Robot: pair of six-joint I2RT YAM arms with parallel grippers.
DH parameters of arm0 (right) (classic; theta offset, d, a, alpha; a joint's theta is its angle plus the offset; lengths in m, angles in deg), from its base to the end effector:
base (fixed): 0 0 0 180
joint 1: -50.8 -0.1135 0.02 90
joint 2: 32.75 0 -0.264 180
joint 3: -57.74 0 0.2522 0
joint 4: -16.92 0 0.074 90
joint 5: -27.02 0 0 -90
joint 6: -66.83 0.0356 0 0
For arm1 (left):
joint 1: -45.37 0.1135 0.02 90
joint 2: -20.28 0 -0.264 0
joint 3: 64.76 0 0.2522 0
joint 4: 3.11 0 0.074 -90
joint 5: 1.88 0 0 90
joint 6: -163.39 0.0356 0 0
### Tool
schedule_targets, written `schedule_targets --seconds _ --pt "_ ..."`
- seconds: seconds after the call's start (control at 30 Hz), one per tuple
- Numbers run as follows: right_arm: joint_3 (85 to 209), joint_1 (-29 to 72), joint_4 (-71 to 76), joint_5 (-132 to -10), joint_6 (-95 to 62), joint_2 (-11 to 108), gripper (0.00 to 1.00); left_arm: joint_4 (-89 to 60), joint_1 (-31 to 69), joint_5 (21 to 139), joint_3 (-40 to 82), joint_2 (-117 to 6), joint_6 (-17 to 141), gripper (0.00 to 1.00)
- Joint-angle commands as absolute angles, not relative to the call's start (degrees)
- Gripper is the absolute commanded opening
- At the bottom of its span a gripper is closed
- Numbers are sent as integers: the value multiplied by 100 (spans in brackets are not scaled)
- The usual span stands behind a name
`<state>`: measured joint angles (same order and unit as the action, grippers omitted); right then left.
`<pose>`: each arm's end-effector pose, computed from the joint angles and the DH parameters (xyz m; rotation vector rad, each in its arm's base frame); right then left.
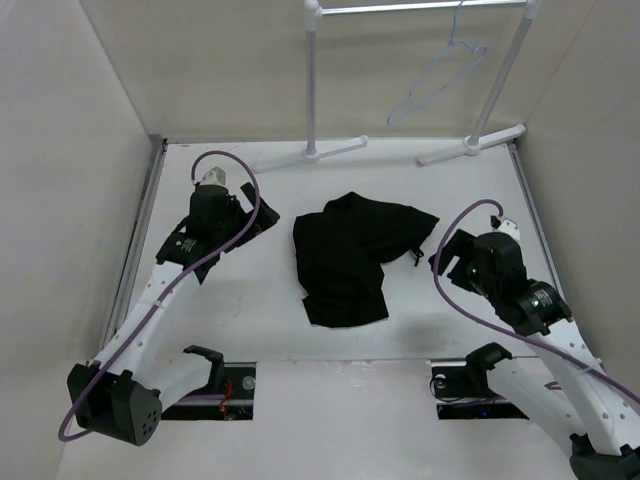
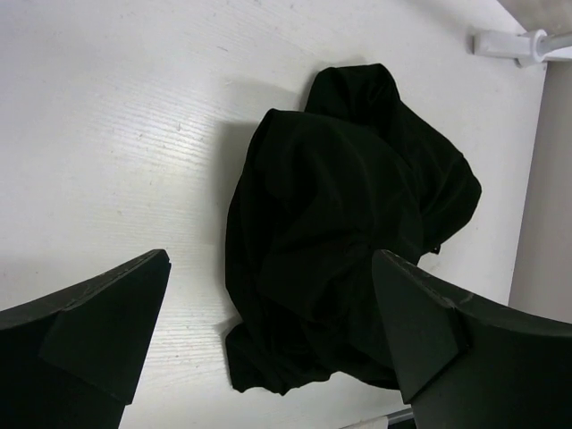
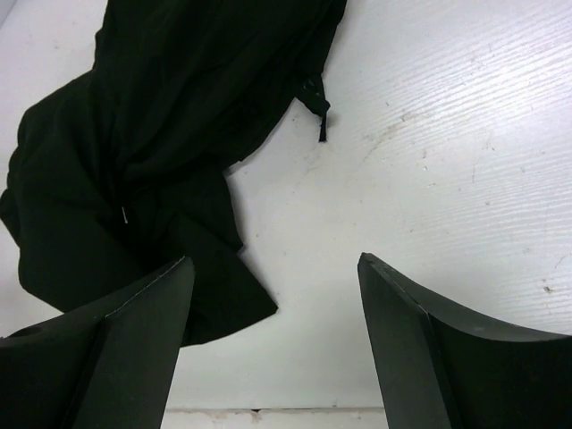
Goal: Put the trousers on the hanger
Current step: Flatten out the trousers at the center of the board.
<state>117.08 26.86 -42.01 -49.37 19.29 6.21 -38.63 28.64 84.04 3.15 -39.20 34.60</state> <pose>0.1278 0.0476 0.2996 0.4882 2.1931 0.3678 0.2223 -0.0695 0.3280 -0.3586 2.0802 -0.6678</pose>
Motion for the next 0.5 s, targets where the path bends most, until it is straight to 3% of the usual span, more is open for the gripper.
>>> schedule_targets --seconds 0.0,0.13,0.2,0.33,0.43,0.47 --pt "11703 2755 -4096 -4988 1893 408 78 -3823 2925 8364 613 -4000 3472 100" --pt "11659 2755 -4079 -5041 1928 320 66 -3683 2925 8188 772 -4098 3515 100" --pt "11685 2755 -4052 -5111 1929 390 48 -3227 2890 8231 588 -4080 3376 100" --pt "11817 2720 -4009 -5417 2007 574 11 -2357 2644 9432 52 -3975 3068 100" --pt "11914 2336 -3642 -6005 2121 925 7 -2162 2609 9848 68 -4132 2989 100" --pt "11896 2029 -3300 -6199 2200 1083 12 -1961 2661 9657 94 -4385 3092 90"
